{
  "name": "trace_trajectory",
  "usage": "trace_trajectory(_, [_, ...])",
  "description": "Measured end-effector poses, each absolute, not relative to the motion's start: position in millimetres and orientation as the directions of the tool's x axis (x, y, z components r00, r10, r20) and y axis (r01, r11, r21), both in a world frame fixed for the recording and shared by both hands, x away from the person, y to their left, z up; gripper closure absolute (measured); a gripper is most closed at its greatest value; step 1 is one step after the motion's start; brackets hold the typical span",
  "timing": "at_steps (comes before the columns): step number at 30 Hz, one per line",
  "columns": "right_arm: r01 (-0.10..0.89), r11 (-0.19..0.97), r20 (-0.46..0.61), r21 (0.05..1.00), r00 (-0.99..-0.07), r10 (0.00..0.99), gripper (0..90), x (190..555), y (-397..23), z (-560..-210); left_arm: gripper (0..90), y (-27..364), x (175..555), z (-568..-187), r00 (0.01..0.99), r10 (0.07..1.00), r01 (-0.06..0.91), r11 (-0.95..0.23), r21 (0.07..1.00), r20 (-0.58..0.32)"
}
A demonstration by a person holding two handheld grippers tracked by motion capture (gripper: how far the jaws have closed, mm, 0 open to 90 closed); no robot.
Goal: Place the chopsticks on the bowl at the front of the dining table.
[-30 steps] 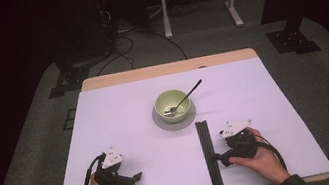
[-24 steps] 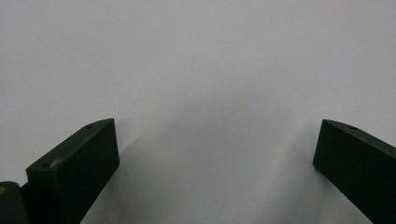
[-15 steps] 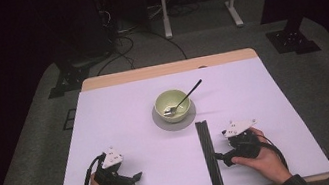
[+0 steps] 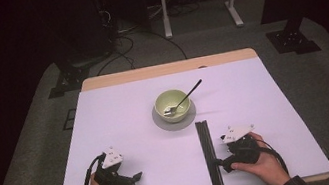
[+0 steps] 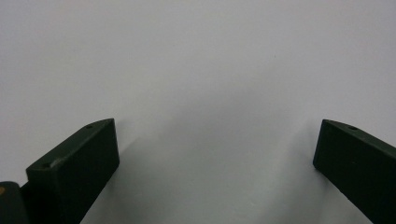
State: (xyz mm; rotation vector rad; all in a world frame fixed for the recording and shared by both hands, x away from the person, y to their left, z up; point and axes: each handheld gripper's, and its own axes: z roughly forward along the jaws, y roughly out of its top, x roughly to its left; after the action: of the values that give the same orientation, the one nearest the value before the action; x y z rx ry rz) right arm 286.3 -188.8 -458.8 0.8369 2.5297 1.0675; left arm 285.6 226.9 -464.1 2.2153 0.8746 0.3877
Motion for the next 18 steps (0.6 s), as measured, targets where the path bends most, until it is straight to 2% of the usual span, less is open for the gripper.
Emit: trace_trajectory(18, [0.417, 0.567, -0.011, 0.71, -0.8, 0.601, 13.6, 270.4, -192.6, -461.2, 0.0, 226.9, 285.6, -464.1, 0.725, 0.688, 0.474, -0.516, 0.713, 0.016])
